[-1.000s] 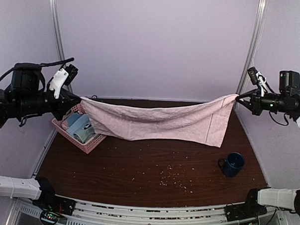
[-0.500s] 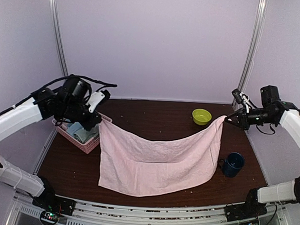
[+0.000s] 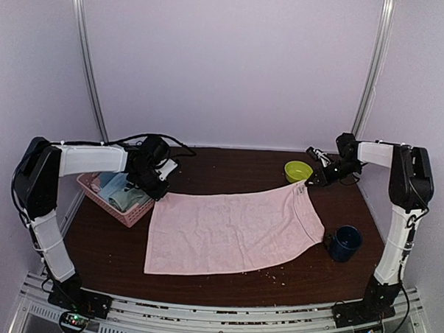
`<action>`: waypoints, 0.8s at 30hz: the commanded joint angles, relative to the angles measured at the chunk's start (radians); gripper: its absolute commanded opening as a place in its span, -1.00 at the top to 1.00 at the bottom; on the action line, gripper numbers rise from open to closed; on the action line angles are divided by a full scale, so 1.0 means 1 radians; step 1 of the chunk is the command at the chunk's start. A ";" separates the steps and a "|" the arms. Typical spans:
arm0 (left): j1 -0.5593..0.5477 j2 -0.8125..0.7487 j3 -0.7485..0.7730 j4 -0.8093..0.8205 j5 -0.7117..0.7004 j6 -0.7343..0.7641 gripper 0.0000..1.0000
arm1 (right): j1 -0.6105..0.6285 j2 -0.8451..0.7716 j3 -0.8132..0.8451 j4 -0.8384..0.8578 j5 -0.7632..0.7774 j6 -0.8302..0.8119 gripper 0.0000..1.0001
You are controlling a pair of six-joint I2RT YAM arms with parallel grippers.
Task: Roll the towels
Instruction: Flatten out the towel at the center of the board.
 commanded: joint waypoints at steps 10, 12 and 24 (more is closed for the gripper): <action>0.055 0.001 0.063 0.113 -0.021 0.023 1.00 | 0.010 0.086 0.146 0.131 0.191 0.121 1.00; 0.056 -0.019 0.047 0.116 -0.026 0.018 1.00 | 0.010 0.094 0.158 0.118 0.194 0.114 1.00; 0.055 -0.110 -0.031 0.130 -0.032 0.002 1.00 | 0.009 0.094 0.158 0.025 0.236 0.033 1.00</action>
